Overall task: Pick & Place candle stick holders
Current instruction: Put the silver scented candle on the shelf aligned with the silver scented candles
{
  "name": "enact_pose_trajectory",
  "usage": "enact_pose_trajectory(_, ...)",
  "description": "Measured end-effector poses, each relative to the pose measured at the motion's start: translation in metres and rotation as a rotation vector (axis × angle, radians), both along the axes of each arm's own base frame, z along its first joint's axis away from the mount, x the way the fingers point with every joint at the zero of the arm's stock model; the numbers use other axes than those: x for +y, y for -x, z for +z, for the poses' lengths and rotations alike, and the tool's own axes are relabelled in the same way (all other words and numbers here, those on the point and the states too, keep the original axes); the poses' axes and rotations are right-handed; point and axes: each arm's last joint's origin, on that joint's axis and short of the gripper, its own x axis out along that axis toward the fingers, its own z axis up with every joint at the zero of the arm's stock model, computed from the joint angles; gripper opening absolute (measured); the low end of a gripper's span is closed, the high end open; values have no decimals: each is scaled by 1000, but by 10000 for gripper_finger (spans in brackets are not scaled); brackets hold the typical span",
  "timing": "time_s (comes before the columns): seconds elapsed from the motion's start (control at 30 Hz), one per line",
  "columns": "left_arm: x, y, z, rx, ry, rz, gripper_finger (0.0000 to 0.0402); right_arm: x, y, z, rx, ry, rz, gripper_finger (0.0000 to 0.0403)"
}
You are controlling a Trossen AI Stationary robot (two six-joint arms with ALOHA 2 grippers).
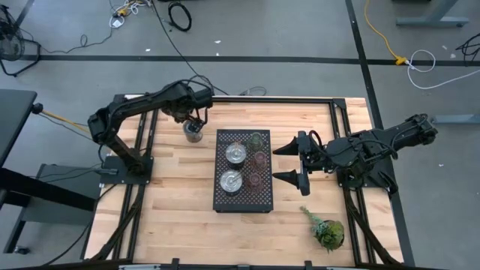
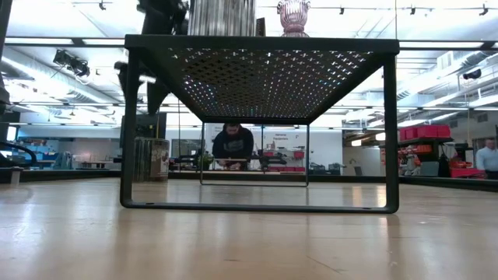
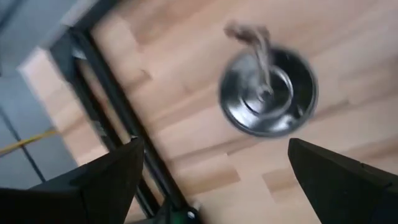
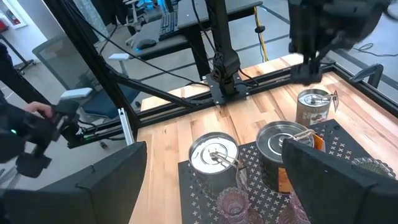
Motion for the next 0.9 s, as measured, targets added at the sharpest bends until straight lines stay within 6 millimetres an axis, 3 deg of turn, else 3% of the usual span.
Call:
enact_pose_trajectory(0.13, -4, 3, -20, 6, 94, -10, 399, 0, 0, 0, 0, 0, 0, 369)
enact_pose_trajectory(0.3, -8, -2, -32, -19, 78, -34, 399, 0, 0, 0, 0, 0, 0, 369)
enact_pose_trajectory(0.47, -8, -11, -33, -81, 68, -106, 399, 0, 0, 0, 0, 0, 0, 369)
enact_pose_trajectory(0.67, -9, -18, -33, -208, 139, -49, 399, 0, 0, 0, 0, 0, 0, 369)
enact_pose_trajectory(0.9, -8, -21, -33, -241, 127, -49, 399, 0, 0, 0, 0, 0, 0, 369)
